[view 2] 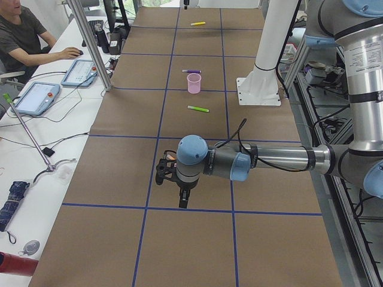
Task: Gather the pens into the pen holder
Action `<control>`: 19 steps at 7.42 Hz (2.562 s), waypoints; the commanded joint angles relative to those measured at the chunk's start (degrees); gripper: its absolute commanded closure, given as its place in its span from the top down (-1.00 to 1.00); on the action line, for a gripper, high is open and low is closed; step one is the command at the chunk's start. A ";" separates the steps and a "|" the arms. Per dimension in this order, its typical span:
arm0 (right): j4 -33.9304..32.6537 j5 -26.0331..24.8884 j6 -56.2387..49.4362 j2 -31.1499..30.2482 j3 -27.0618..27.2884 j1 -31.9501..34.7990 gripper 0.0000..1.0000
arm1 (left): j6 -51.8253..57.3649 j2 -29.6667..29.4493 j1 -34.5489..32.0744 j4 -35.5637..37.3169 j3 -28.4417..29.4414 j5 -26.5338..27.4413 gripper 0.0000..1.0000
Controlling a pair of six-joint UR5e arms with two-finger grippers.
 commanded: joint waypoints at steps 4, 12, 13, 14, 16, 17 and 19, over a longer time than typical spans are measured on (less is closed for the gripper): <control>7.97 -0.85 -0.59 -4.05 -0.57 -1.46 0.99 | -0.57 0.08 0.21 -0.16 -0.16 -0.59 0.99; 14.65 -6.66 -1.56 -4.58 -9.44 -5.08 0.99 | -0.49 0.08 0.21 -0.43 -0.16 -2.00 0.99; 14.65 -6.66 -1.56 -4.50 -10.67 -5.25 0.98 | -0.49 0.08 0.21 -0.43 -0.25 -2.08 0.99; 14.83 -6.74 -1.99 -4.50 -12.24 -6.12 0.98 | -0.57 -0.10 0.21 -0.43 -0.33 -2.08 0.99; 15.00 -6.83 -2.08 -4.41 -13.57 -7.27 0.98 | -0.57 -0.18 0.21 -0.43 -0.34 -2.08 0.99; 15.00 -7.00 -2.08 -4.15 -14.54 -7.71 0.96 | -0.58 -0.36 0.21 -0.43 -0.34 -2.00 0.99; 15.00 -7.01 -4.17 -4.14 -14.63 -7.98 0.90 | -0.58 -0.45 0.21 -0.43 -0.25 -2.00 0.99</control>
